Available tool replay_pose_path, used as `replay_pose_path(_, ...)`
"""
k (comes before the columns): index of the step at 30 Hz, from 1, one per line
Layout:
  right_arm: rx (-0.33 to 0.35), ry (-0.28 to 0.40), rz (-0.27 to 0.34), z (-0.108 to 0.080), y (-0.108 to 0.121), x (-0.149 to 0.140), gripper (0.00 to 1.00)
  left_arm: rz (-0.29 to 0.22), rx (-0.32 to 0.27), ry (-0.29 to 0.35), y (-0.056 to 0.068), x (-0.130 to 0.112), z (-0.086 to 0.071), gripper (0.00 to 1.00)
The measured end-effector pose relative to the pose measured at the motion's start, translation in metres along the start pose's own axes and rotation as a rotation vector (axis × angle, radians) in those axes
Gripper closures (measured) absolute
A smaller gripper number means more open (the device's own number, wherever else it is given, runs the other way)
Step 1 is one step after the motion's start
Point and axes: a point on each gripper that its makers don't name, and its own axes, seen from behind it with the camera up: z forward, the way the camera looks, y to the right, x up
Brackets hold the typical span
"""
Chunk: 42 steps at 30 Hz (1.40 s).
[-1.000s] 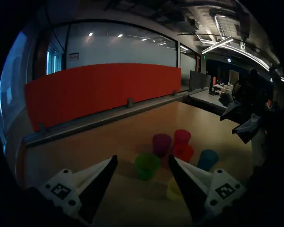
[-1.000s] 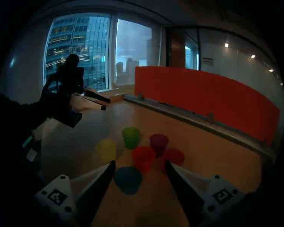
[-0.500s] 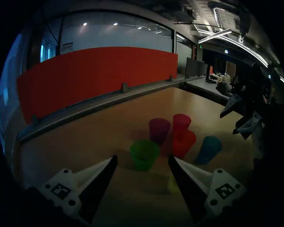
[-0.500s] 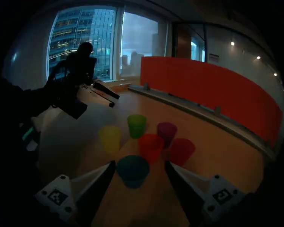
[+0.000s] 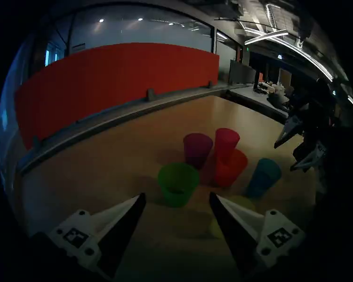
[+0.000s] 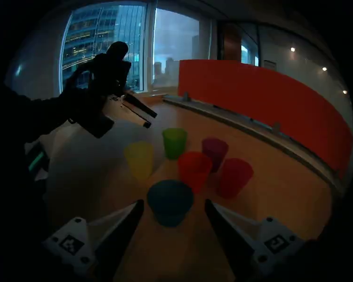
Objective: Pour water
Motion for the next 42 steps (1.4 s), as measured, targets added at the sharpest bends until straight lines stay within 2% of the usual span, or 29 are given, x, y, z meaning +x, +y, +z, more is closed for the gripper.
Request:
replay_pose_path(15, 0.008, -0.037, -0.024, 0.020, -0.003, -0.015, 0.00, -0.003, -0.023, -0.095, -0.004, -0.018, 0.040, 0.00)
replay_pose_path(26, 0.009, -0.058, -0.028, 0.031, -0.002, -0.023, 0.00, -0.007, -0.042, -0.124, -0.005, -0.021, 0.064, 0.00)
replay_pose_path(42, 0.015, -0.075, -0.039, 0.050, -0.005, -0.026, 0.00, 0.021, -0.074, -0.141, 0.006, -0.014, 0.088, 0.00)
